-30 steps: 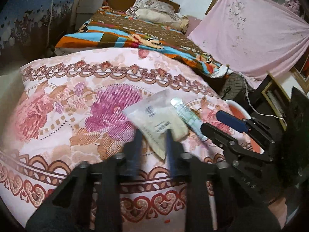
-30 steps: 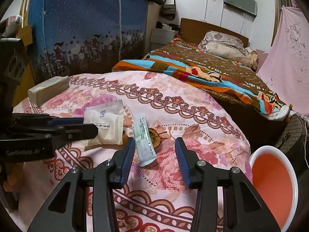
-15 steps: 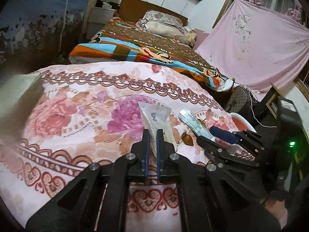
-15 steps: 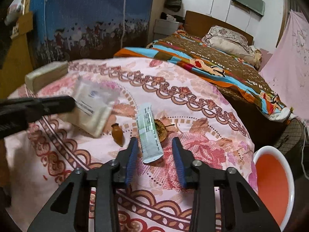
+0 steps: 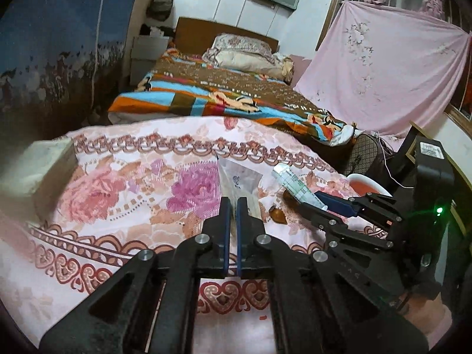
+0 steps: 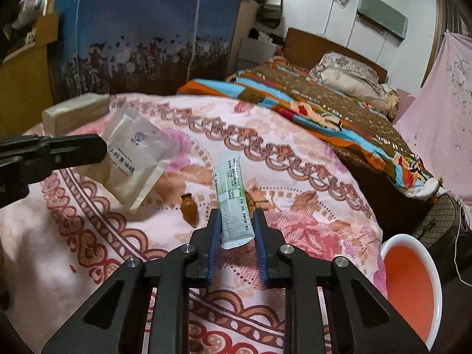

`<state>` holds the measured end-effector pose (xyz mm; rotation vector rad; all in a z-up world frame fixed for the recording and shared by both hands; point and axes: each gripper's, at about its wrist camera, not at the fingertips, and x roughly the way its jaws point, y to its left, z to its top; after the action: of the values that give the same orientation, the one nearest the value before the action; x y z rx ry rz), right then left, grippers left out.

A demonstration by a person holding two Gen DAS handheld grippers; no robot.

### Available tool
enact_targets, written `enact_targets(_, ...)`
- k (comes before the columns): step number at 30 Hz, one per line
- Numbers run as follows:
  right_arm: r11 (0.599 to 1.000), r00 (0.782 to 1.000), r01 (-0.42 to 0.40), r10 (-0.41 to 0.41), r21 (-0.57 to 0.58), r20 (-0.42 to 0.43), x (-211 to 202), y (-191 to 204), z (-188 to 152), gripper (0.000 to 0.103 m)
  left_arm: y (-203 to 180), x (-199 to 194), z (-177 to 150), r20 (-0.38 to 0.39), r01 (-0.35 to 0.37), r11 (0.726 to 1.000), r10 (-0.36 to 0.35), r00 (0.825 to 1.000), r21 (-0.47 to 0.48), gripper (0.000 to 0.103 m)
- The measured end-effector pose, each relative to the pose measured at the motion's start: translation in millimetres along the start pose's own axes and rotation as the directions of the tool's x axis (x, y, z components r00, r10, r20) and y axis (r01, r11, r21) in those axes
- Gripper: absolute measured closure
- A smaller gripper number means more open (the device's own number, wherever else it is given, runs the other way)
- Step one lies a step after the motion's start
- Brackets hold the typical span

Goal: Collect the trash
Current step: 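Lift the sachet and tube with both tools toward the orange bucket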

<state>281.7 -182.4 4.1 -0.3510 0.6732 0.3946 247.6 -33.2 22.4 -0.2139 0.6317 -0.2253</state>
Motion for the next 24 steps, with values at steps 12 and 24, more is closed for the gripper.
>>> enact_targets(12,0.998,0.963,0.032,-0.044,0.052,0.264,-50.0,-8.0,-3.4,0.084,-28.5,-27.4,6.3,0.173,-0.041,0.994,0.023,0.985,0.098,0.103)
enact_targets(24,0.981,0.882,0.0,-0.091,0.192,0.462,-96.2,-41.8,-17.4,0.084,-77.9,-42.7,13.4,0.294,-0.039,0.977,-0.024,0.956,0.208,0.103)
